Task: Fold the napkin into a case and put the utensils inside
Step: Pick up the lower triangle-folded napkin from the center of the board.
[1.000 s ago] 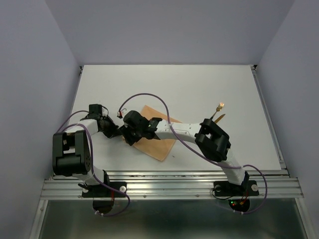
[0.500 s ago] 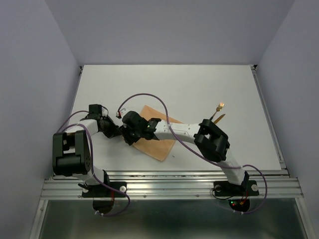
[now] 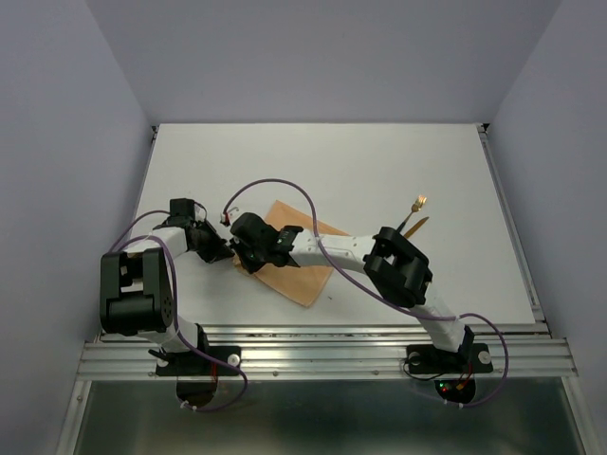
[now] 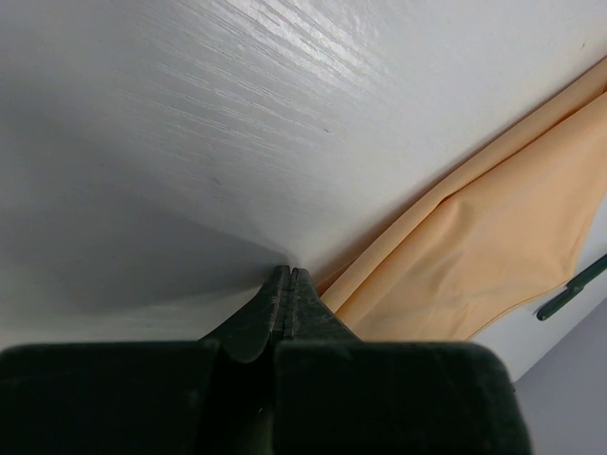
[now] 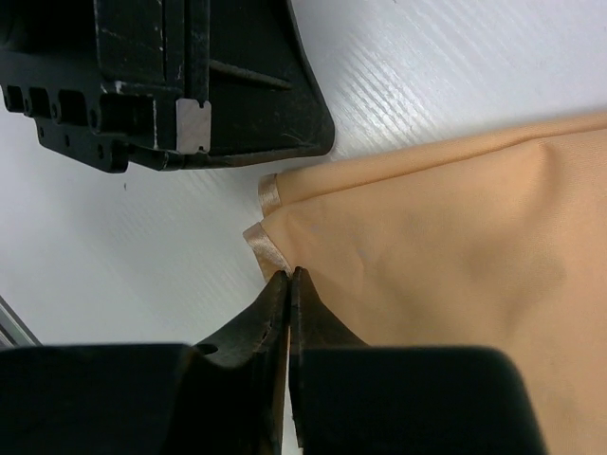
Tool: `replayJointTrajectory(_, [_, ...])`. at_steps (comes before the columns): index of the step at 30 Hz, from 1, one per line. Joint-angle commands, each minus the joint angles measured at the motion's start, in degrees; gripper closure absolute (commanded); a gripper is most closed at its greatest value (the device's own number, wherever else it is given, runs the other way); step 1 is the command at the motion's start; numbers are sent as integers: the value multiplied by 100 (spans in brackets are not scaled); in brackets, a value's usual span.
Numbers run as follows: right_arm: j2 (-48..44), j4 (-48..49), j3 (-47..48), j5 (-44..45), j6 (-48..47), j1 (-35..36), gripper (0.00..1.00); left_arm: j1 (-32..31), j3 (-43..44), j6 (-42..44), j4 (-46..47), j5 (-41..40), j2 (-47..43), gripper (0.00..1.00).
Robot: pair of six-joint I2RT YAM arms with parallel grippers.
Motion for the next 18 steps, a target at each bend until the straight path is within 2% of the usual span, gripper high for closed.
replayJointTrajectory(1, [-61,295,265,233,64,43,99,-36,-83,53,96,86,27,100])
replayJointTrajectory(18, [-131,480,379,682,100,43,99,-89,-92,62,140,165,36,100])
